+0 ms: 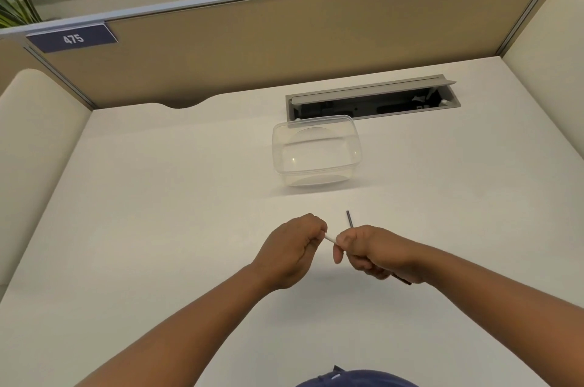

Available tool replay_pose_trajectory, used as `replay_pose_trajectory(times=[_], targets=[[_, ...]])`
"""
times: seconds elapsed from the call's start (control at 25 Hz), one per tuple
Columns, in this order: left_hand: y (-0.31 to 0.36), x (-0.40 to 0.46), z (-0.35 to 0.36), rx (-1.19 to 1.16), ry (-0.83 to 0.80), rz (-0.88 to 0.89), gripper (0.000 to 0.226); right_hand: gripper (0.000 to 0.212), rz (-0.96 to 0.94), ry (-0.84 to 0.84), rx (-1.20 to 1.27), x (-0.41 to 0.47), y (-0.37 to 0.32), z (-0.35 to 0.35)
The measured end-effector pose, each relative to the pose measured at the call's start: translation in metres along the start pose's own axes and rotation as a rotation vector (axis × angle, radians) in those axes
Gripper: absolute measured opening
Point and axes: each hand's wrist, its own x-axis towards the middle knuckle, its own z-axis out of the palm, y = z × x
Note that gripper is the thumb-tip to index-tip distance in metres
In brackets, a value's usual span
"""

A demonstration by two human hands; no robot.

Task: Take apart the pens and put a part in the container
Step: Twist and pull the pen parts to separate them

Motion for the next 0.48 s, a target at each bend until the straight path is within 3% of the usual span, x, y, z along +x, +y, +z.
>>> replay_pose_trajectory(times=[0.12, 0.24, 0.36, 0.48], targets=[[-0.005, 0.004, 0.002, 0.045, 0.080, 0.168, 0.011, 0.038, 0.091, -0.156, 0.155, -0.004, -0.004, -0.004], [0.000, 0.004, 0.006, -0.099, 0.084, 0.003, 0.016, 0.038, 0.024, -0.048, 0.045, -0.005, -0.006, 0.000], [0.007, 0.004, 0.013, -0.258, 0.037, -0.249, 0.025, 0.042, -0.143, 0.269, -0.438, -0.003, -0.005, 0.009], [0.013, 0.006, 0.014, -0.397, -0.024, -0.492, 0.031, 0.041, -0.208, 0.465, -0.952, 0.000, 0.002, 0.015]])
